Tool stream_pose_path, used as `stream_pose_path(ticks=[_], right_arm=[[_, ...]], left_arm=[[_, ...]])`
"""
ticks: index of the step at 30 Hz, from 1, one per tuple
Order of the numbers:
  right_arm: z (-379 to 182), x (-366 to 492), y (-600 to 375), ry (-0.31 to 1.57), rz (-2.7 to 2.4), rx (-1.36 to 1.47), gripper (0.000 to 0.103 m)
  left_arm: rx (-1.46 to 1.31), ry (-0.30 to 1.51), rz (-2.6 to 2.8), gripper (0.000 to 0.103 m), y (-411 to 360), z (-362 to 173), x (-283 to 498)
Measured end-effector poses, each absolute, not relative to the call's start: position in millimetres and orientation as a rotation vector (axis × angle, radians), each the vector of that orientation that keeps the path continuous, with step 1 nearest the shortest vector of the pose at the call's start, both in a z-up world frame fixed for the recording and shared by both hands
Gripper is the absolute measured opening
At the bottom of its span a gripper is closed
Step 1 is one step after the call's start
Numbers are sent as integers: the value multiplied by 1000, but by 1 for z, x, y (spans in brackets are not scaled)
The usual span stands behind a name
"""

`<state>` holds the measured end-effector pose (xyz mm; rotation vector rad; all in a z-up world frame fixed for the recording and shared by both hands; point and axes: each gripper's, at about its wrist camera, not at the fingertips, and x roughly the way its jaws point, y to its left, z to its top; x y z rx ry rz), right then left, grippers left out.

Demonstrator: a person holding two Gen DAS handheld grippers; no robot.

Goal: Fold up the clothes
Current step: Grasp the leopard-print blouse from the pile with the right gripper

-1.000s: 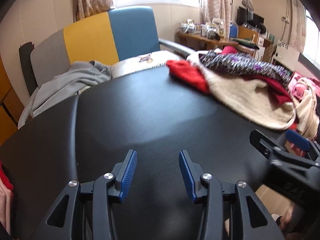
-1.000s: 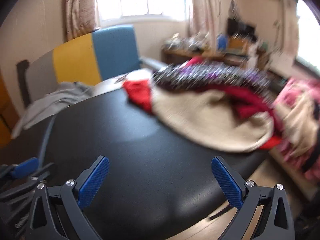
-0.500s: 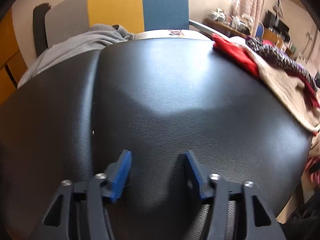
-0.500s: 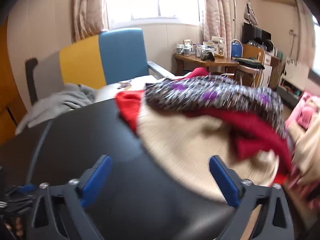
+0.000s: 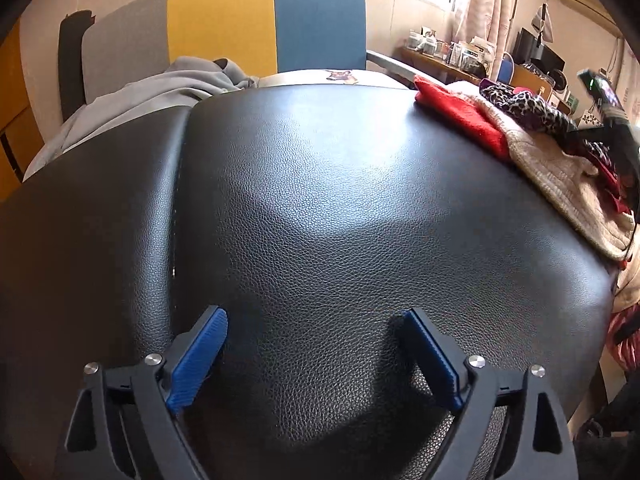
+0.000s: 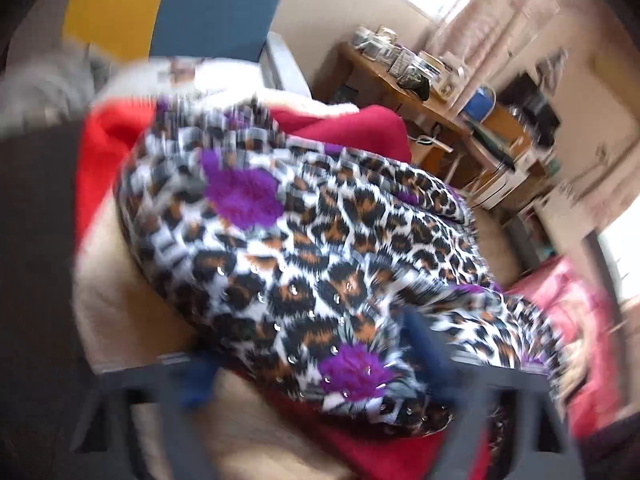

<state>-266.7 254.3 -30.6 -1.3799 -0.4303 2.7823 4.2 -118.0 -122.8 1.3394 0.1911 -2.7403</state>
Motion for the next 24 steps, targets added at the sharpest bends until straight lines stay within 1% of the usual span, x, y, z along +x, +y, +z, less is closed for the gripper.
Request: stream_pose_path(ticks=[2,4,6,8,9,10,11,12,13,15,16,17,18,19,22,24], right_arm=[[-14,-260,271,-129,2852,-1370,32],[-4,-252,285,159,2883,-1383,29],[8,-235,281,378,2961,-1402,20],[12,-203,250,456,3084,-1476,17],[13,-186,232,487,3147,-1518,17],[8,-169,207,507,3203,-1591,17],[-2,-149,181,511,3239,-1670,17],[-12,-127,156,510,3268,-1749,21],[-22,-105,131,509,3295,-1830,23],[-39,-68,89,486,3337,-1949,35],[-46,-48,71,472,3353,-2003,38],[-55,-25,53,460,3368,-2069,47],[-60,-11,39,475,3364,-2143,52],[-66,4,30,511,3349,-2214,52],[-73,45,34,666,3327,-2278,52],[-78,58,51,742,3307,-2268,53]], left_arm=[[1337,189,-2739,92,-118,-123,3],[1346,188,-2737,92,-120,-123,1],[1362,193,-2731,92,-123,-122,1],[1369,243,-2698,91,-130,-121,3],[1373,282,-2683,89,-136,-120,5],[1376,321,-2671,82,-141,-118,8],[1384,368,-2657,78,-149,-116,11],[1391,406,-2642,76,-156,-115,16],[1397,441,-2628,76,-163,-114,21],[1373,470,-2613,75,-176,-108,34],[1358,481,-2607,75,-183,-104,41],[1337,461,-2605,75,-187,-99,49],[1320,429,-2610,75,-189,-94,54],[1309,397,-2619,75,-189,-90,57],[1291,315,-2671,75,-187,-75,60],[1308,321,-2694,75,-184,-71,51]])
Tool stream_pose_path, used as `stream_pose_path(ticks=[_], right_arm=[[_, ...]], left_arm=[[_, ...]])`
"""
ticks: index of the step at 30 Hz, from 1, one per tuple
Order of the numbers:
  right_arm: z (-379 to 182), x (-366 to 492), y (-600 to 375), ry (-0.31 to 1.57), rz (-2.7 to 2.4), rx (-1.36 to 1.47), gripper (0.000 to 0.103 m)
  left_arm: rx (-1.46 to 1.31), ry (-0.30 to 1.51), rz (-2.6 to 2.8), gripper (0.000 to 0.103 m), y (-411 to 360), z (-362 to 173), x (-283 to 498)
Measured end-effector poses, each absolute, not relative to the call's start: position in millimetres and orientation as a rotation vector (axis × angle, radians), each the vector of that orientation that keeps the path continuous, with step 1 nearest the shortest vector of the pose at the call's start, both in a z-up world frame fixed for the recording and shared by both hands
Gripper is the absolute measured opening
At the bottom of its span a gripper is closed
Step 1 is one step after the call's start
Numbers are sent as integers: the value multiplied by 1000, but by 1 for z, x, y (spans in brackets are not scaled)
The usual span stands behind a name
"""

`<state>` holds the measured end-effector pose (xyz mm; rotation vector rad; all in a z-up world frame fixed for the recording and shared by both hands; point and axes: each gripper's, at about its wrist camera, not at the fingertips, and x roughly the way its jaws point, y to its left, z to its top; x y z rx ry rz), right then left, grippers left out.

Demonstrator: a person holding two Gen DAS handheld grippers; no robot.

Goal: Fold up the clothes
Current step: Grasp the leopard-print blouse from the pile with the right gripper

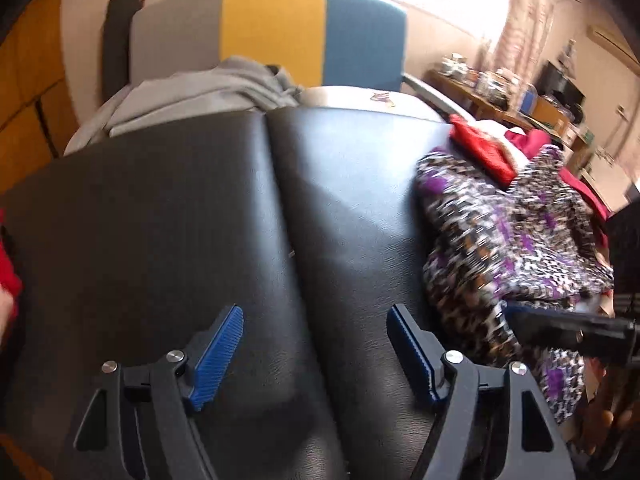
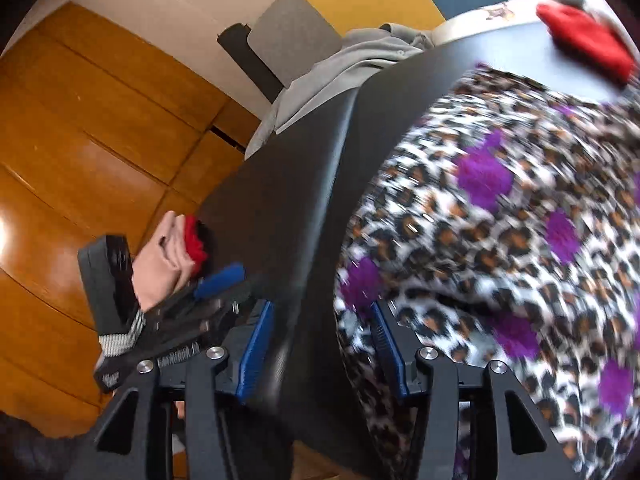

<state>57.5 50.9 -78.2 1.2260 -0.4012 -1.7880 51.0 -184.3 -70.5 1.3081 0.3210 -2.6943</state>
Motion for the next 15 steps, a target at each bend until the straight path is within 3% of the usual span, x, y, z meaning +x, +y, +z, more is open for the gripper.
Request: stream_pose_path(ticks=[6,8,12,15], right_arm=[[-63,61,162,-386,-2107,1214,65],[-53,51,205,-314,-2331,1190,69],[-41,12,252,-118,-2684,1197,96],[-51,-21,278,11,-2788,1300,97]], left_arm=[[1361,365,-2752,75,-167,-61,15],[1357,324,-2800,75,-151,-56,7],[1393,245,-2865,75,-116,-57,-3],[1457,263,-2863,75,-102,-68,-7]])
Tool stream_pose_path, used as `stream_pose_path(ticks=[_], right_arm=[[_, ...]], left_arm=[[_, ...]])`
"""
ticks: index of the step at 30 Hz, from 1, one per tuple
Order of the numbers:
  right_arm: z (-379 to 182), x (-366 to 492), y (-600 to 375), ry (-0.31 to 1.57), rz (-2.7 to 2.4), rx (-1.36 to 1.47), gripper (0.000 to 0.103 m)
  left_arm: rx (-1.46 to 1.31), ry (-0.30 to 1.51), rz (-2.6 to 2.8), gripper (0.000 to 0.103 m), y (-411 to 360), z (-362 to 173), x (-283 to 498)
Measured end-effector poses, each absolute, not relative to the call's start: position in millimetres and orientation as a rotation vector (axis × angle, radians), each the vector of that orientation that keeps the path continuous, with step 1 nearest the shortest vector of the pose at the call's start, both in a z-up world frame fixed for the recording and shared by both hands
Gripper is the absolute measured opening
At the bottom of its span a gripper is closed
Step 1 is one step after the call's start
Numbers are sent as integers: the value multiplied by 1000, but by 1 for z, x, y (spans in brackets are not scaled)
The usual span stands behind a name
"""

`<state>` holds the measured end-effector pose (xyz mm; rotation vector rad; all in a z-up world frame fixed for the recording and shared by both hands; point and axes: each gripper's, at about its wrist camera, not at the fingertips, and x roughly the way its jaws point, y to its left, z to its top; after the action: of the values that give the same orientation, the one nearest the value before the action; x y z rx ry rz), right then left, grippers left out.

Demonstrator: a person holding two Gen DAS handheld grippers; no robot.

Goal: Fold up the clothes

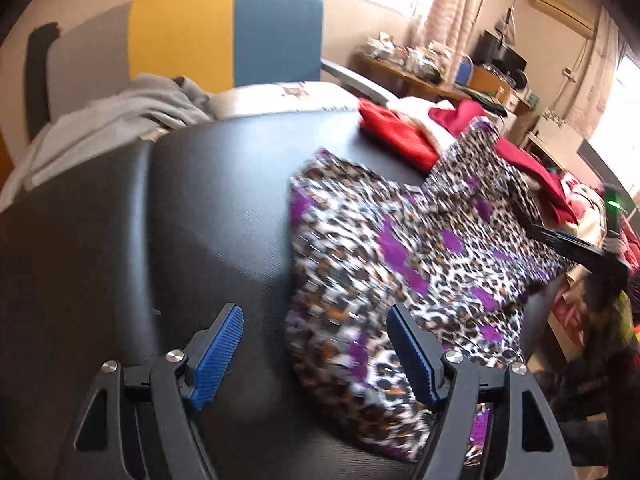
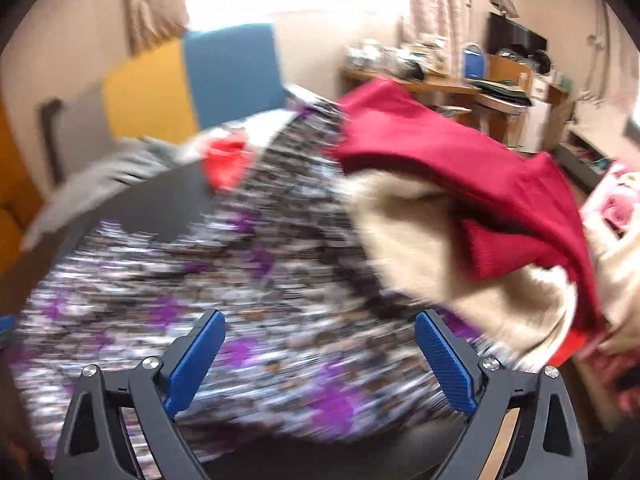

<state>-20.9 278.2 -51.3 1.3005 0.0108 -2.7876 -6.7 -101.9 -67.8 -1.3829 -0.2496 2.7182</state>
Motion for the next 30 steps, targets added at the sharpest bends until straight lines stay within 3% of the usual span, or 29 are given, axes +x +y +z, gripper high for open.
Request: stream_pose_path(ticks=[3,5,7,8,10,12,14,17,25,28,30], right_arm=[[-83,-37,281,109,-2774,1476,99],[-85,-34,280,59,-2792,1461,103],[-78,-30,280,-42,-2784,1466,92],[-72,-27,279,-97,-2779,1450,66],[-61,-24,286,-395,-2670,1407,11],[-58,-24,289,-754,-2485,1356,12],[-54,-22,267,-962,-2269,1269,12],[-37,-10,185,-1008,-1995,1164,12],[3,133,-85,-487,-1468,1143,14],[-2,206,-134,-185,-1431,1148,21],[-6,240,-144,-69,-1388,1148,38]], left_arm=[[-1416,-303,2693,75,-101,-77,3],[-1436,-332,2690,75,-110,-80,12],[-1445,-366,2701,75,-121,-80,20],[-1446,-396,2708,75,-129,-79,26],[-1445,-457,2730,75,-146,-77,38],[-1439,-506,2767,75,-160,-73,50],[-1421,-547,2811,75,-175,-68,63],[-1399,-598,2872,75,-197,-59,82],[-1265,-775,3110,75,-276,-20,145],[-1276,-813,3140,75,-296,-20,161],[-1287,-833,3158,75,-309,-20,171]])
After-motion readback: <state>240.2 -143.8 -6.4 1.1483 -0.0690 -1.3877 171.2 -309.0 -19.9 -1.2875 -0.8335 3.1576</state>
